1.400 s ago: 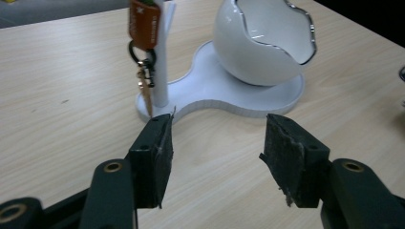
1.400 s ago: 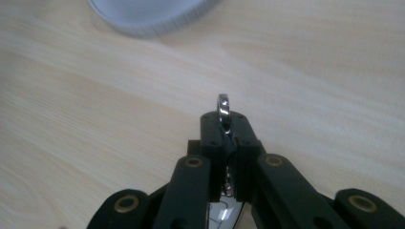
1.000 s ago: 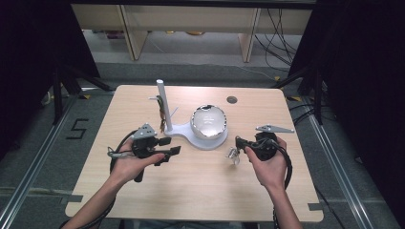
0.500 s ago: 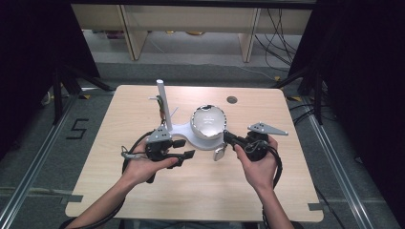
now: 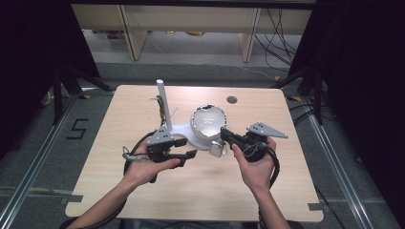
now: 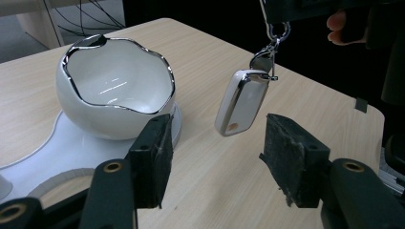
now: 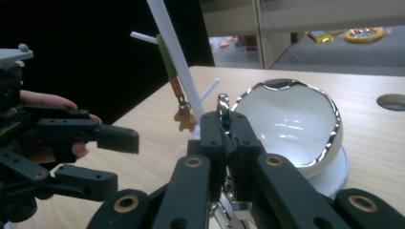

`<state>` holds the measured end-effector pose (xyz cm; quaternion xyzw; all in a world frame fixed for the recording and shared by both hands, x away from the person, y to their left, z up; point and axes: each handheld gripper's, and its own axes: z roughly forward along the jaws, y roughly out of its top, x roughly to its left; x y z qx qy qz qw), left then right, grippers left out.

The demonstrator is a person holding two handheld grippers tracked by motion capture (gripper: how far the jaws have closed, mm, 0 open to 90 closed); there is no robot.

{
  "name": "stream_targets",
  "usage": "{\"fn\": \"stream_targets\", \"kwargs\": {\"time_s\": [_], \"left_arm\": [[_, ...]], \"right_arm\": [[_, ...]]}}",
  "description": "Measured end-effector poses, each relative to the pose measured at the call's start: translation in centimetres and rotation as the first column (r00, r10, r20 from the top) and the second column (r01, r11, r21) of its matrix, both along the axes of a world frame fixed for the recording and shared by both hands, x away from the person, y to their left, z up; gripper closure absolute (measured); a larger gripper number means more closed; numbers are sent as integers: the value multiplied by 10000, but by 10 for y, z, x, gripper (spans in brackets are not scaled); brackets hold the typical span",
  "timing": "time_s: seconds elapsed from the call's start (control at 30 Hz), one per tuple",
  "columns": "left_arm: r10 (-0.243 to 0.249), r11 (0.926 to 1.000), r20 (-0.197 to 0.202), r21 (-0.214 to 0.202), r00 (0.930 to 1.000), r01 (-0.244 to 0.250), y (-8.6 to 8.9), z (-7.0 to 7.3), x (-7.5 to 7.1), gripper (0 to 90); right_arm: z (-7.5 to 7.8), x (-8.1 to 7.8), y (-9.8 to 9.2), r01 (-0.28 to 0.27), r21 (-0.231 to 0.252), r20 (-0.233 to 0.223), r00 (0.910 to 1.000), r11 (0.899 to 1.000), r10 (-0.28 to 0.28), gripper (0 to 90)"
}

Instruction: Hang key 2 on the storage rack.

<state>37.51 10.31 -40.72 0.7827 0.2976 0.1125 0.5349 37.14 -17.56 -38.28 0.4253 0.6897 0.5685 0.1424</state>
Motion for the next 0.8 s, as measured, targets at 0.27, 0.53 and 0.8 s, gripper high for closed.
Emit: {"fn": "stream_targets", "kwargs": {"time_s": [0.27, 0.53, 0.8], "left_arm": [[-351, 9992, 92, -200, 9993, 353, -9, 0, -1, 424], [-437, 9964, 269, -721, 9987, 455, -14, 2, 2, 466], [-604, 9925, 355, -1038, 9975, 638, -20, 6, 2, 483]], "right_arm": [[3, -1, 15, -416, 240, 348, 9986, 9988, 408, 869], [5, 0, 25, -620, 395, 661, 9961, 9973, 593, 869], [5, 0, 32, -887, 571, 571, 9947, 9944, 854, 869]]}}
